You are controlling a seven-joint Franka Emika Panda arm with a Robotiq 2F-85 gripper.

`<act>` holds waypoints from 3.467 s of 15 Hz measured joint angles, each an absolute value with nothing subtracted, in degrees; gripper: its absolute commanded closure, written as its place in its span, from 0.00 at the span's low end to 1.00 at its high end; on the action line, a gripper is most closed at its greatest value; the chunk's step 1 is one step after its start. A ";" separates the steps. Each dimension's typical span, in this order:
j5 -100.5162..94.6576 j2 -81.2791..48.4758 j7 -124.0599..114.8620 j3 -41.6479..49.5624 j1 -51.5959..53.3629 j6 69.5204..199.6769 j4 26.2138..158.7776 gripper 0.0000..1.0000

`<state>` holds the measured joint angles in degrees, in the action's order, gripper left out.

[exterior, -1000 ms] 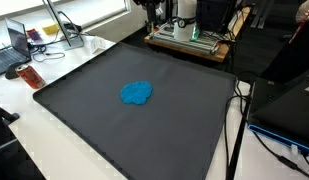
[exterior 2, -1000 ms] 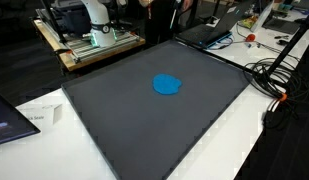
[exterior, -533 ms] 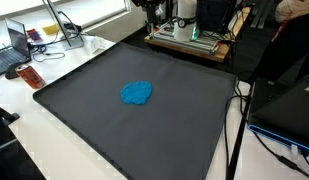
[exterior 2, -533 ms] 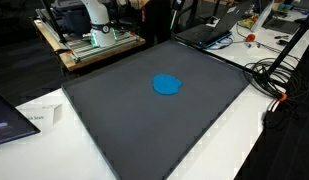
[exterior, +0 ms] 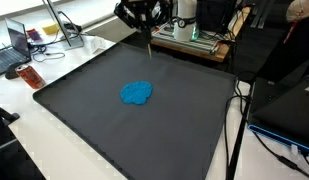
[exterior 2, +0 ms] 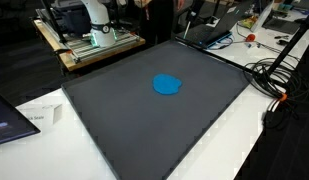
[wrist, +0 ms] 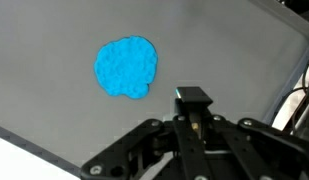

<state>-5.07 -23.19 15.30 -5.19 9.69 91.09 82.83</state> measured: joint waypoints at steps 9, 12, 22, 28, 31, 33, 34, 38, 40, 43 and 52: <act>-2.52 -39.36 -9.12 -4.44 10.47 94.37 68.74 0.97; -2.76 -44.22 -16.54 -2.75 11.94 93.57 64.53 0.97; -3.95 -52.33 -25.69 1.07 14.45 87.69 55.82 0.97; -8.49 -54.18 -36.25 4.64 18.10 86.42 55.72 0.97; -10.87 -56.24 -43.66 6.20 20.76 86.42 55.61 0.97; -11.76 -57.44 -48.38 7.42 22.38 86.48 55.60 0.97; -12.13 -57.94 -50.63 7.98 23.13 86.50 55.58 0.97; -14.62 -59.40 -57.83 10.29 26.11 86.59 55.58 0.97; -15.95 -59.86 -60.02 11.25 27.47 86.52 55.58 0.97; -18.34 -60.38 -60.74 12.45 29.18 86.51 55.57 0.97; -21.99 -62.01 -60.60 15.02 30.63 85.98 55.45 0.97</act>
